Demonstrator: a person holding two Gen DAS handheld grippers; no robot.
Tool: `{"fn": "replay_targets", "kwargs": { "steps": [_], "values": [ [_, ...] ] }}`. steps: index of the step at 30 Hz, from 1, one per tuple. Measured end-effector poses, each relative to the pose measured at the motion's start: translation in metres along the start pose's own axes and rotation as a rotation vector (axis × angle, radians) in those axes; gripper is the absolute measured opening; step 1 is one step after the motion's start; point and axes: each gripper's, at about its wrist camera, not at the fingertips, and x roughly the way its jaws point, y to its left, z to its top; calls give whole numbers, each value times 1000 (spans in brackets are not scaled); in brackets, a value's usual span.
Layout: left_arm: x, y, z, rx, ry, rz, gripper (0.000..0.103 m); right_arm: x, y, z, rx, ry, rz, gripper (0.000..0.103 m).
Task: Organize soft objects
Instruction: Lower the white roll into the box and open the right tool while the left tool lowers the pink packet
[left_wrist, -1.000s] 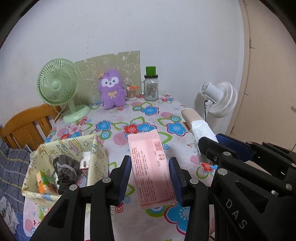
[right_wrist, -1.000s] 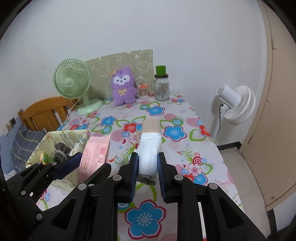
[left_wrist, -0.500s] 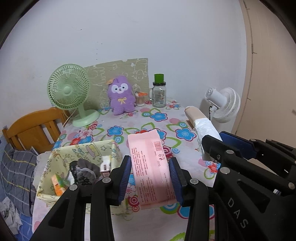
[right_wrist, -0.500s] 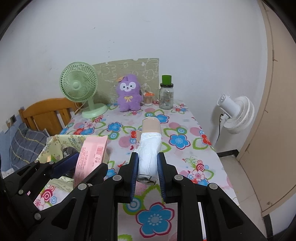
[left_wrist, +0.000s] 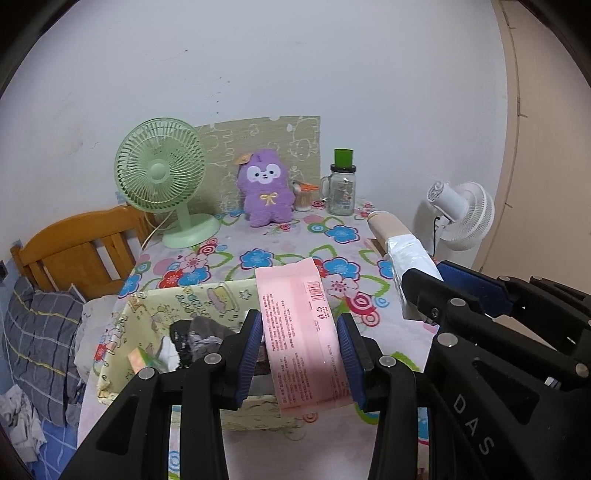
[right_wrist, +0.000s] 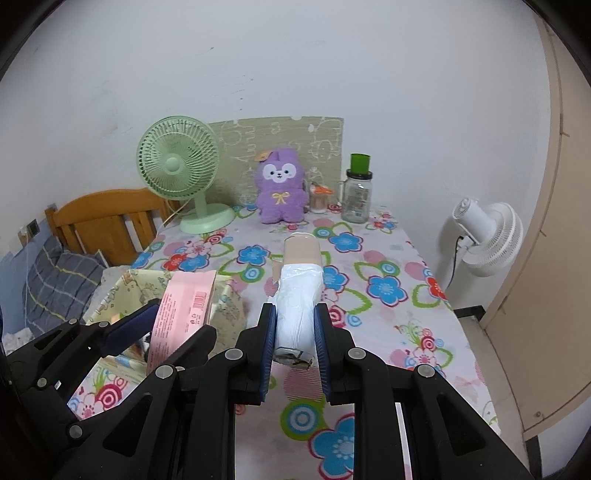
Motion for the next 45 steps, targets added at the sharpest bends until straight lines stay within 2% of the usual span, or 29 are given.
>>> {"fn": "replay_targets", "kwargs": {
  "steps": [16, 30, 45],
  "values": [
    [6, 46, -3, -44, 5, 31, 43, 22, 48, 9, -49, 22, 61, 24],
    [21, 85, -14, -81, 42, 66, 43, 50, 85, 9, -84, 65, 122, 24],
    [40, 122, -30, -148, 111, 110, 43, 88, 119, 2, -99, 170, 251, 24]
  ]
}}
